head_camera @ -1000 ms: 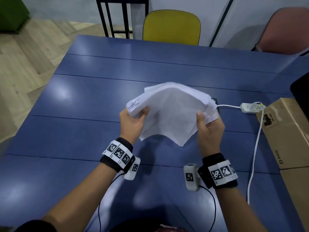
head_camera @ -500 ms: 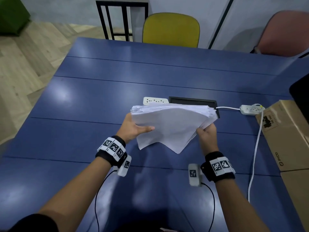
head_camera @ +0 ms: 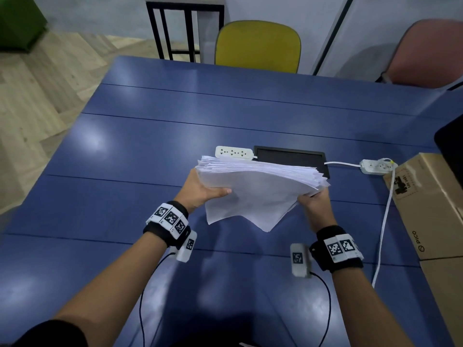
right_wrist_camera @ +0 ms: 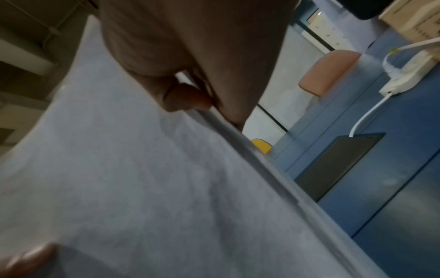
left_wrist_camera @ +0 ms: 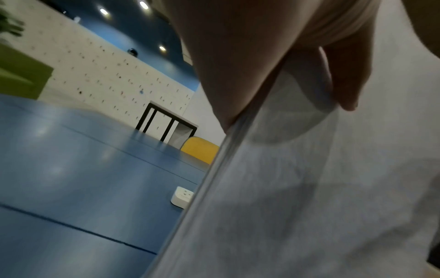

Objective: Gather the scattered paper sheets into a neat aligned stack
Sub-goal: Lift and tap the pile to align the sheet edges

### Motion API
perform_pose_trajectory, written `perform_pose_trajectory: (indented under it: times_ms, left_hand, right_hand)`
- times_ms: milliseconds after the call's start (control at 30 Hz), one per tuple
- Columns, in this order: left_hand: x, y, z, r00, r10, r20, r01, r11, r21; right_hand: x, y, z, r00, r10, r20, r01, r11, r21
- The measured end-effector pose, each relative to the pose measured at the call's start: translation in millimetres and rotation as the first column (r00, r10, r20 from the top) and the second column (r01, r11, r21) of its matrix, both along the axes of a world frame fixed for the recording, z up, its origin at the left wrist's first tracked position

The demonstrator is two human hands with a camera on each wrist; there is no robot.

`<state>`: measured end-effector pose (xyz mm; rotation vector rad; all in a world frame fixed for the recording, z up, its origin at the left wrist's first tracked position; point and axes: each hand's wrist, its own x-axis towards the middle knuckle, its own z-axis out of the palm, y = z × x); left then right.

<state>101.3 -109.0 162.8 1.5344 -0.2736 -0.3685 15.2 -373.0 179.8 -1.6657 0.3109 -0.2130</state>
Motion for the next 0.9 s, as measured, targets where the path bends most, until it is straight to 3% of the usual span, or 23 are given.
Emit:
perform_pose_trajectory:
  times_ms: [200, 267, 367, 433, 500, 567, 700, 767, 833, 900]
  left_hand:
    - [-0.5, -2.3, 0.4, 1.000, -0.003, -0.010, 0.003, 1.000, -0.020]
    - [-0.7, -2.5, 1.6, 1.000, -0.010, -0.005, 0.010, 1.000, -0.027]
    - [-0.1, -3.9, 0.5, 1.000, -0.009, 0.003, 0.009, 0.999, -0.043]
    - [0.7, -4.5, 0.0, 1.000, -0.013, 0.003, 0.013, 0.999, -0.050]
    - [-0.5, -6.3, 2.4, 1.000, -0.017, 0.013, 0.018, 0.999, -0.039]
    - [-1.5, -7.1, 3.9, 1.000, -0.016, 0.017, 0.016, 0.999, -0.033]
    - [-1.2, -5.1, 4.7, 1.000, -0.005, 0.013, 0.006, 0.998, -0.069]
    - [-2.1, -4.5, 6.2, 1.000, -0.019, 0.010, 0.020, 0.997, -0.074]
    - [-3.3, -4.9, 8.0, 1.000, -0.027, 0.010, 0.027, 0.997, -0.067]
    - [-3.7, -5.6, 8.8, 1.000, -0.024, 0.016, 0.025, 0.998, -0.057]
  right_hand:
    - [-8.5, -10.0, 53.1, 0.986, 0.093, 0.138, -0.081, 0.993, -0.091]
    - [-9.2, -2.3, 81.5, 0.971, 0.129, 0.202, -0.057, 0.943, -0.328]
    - [1.0, 34.7, 105.2, 0.931, 0.318, 0.180, -0.084, 0.666, -0.741]
    - [15.3, 59.6, 100.6, 0.909, 0.413, 0.062, -0.157, 0.475, -0.866]
    - [26.7, 76.8, 87.6, 0.892, 0.452, -0.006, -0.191, 0.365, -0.911]
    - [34.4, 86.7, 81.4, 0.896, 0.445, -0.005, -0.187, 0.367, -0.911]
    - [43.5, 92.2, 86.7, 0.925, 0.376, -0.047, -0.270, 0.567, -0.778]
    - [45.9, 92.9, 89.9, 0.928, 0.369, -0.056, -0.291, 0.621, -0.728]
    - [47.3, 95.9, 91.0, 0.923, 0.377, -0.073, -0.300, 0.591, -0.749]
    - [47.5, 102.3, 90.6, 0.915, 0.387, -0.116, -0.312, 0.495, -0.811]
